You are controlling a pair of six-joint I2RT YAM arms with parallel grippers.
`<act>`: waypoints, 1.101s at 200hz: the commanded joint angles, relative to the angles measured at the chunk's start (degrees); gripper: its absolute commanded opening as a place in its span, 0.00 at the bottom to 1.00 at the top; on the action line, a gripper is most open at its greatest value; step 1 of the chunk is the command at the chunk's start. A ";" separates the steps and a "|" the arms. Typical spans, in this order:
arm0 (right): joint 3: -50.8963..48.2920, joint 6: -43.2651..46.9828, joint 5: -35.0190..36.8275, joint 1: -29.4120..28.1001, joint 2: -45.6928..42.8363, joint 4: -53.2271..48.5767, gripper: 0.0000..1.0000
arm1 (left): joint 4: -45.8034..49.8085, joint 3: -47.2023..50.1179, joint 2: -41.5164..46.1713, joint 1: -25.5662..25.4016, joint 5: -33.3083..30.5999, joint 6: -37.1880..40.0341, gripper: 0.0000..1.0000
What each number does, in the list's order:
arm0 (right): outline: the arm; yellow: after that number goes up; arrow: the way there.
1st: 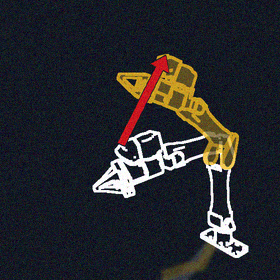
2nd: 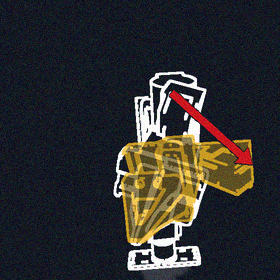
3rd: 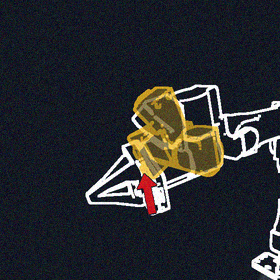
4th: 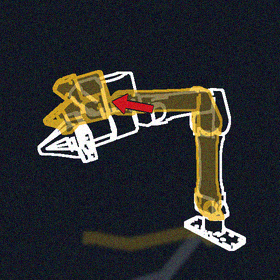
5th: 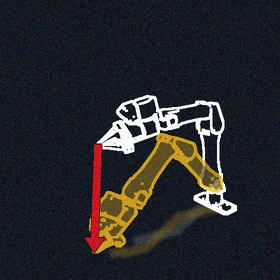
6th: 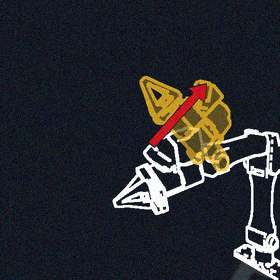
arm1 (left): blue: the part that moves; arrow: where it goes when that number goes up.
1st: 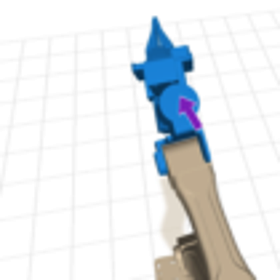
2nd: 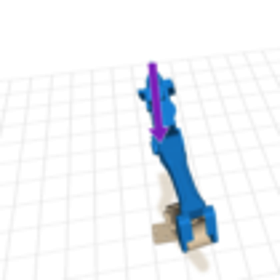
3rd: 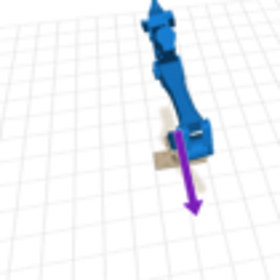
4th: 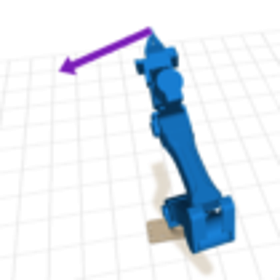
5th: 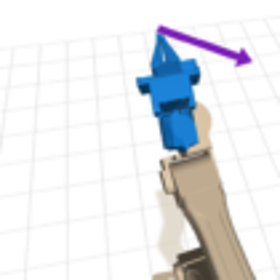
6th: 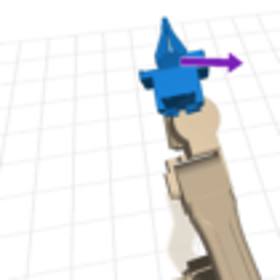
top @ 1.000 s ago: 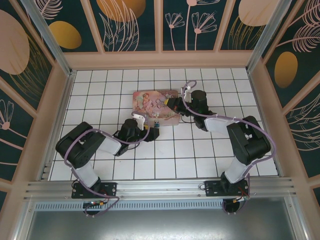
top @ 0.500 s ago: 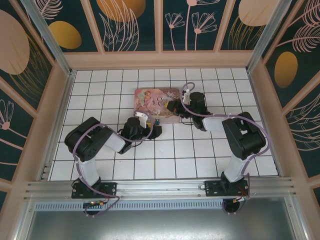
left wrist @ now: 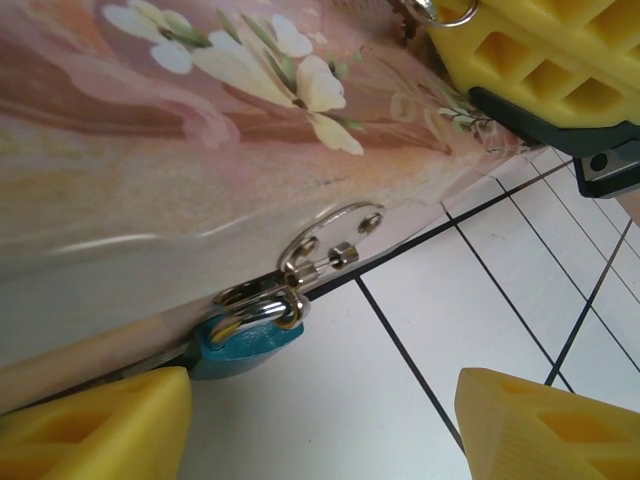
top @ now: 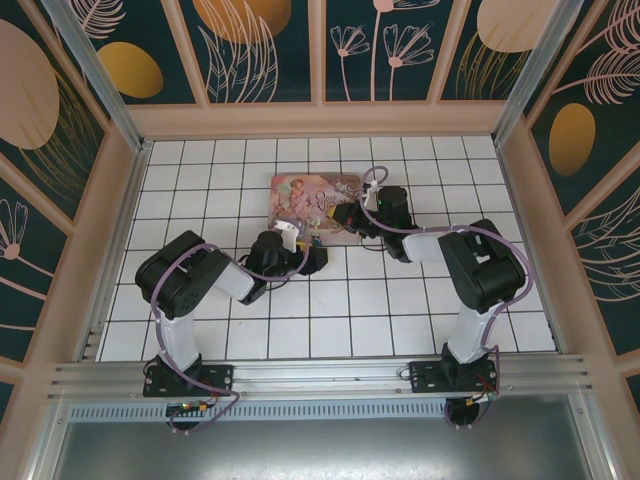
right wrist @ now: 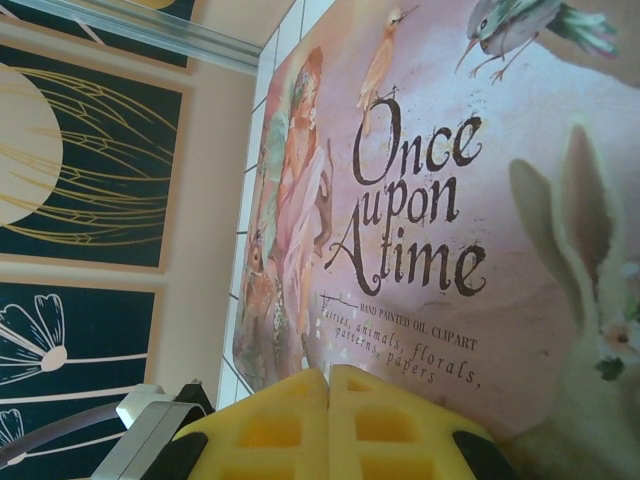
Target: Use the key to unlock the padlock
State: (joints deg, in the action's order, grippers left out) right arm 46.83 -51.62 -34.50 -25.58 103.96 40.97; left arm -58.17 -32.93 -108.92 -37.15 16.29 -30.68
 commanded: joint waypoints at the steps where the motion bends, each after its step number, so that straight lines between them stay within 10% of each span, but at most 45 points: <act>1: -0.58 -0.65 -0.57 0.27 1.11 1.57 0.00 | -3.60 -1.61 -1.31 -0.34 1.71 -0.61 0.71; 220: -0.87 -0.66 -0.57 0.27 1.12 1.23 0.00 | 1.63 -2.64 -1.33 -0.34 -10.90 0.75 0.74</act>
State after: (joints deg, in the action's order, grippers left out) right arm 46.83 -51.81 -34.59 -25.58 104.49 42.22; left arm -59.20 -34.24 -110.69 -37.65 9.08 -32.32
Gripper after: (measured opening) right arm 0.050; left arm 0.734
